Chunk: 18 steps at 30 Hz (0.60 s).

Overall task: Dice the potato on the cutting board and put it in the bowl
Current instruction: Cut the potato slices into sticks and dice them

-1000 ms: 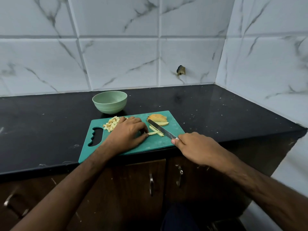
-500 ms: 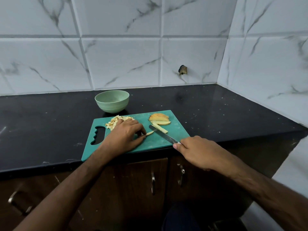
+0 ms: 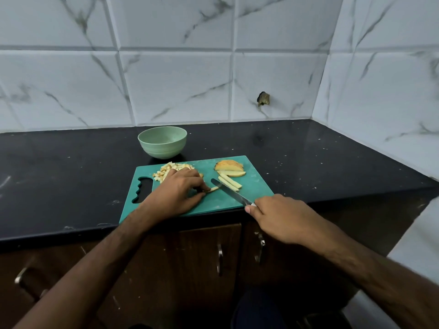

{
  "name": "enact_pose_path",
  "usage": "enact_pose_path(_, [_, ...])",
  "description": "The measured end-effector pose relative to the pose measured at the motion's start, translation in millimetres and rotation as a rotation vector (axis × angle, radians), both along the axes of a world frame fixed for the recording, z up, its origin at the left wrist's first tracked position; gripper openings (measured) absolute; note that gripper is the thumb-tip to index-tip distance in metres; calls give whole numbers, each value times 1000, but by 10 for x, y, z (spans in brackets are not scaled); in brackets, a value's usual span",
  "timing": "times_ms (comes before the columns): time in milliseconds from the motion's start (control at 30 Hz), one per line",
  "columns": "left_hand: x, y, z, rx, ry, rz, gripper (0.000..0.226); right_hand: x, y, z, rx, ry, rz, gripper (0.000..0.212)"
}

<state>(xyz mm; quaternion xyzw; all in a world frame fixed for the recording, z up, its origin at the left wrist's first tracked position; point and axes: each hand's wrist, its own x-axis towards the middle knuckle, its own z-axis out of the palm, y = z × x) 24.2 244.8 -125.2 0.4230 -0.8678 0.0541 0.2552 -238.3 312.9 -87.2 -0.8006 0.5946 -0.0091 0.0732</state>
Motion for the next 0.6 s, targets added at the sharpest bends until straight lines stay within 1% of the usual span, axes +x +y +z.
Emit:
enact_pose_path(100, [2, -1, -4, 11, 0, -4, 11, 48, -11, -112, -14, -1, 3, 40])
enact_pose_path(300, [1, -7, 3, 10, -2, -1, 13, 53, -81, 45, -31, -29, 1, 41])
enact_pose_path(400, [14, -7, 5, -3, 0, -12, 12, 78, -22, -13, -3, -10, 12, 41])
enact_pose_path(500, [0, -5, 8, 5, 3, -25, 13, 110, -10, -129, 14, -50, -2, 40])
enact_pose_path(600, [7, -4, 7, 14, 17, -29, 14, 134, -70, -90, 12, -28, 6, 41])
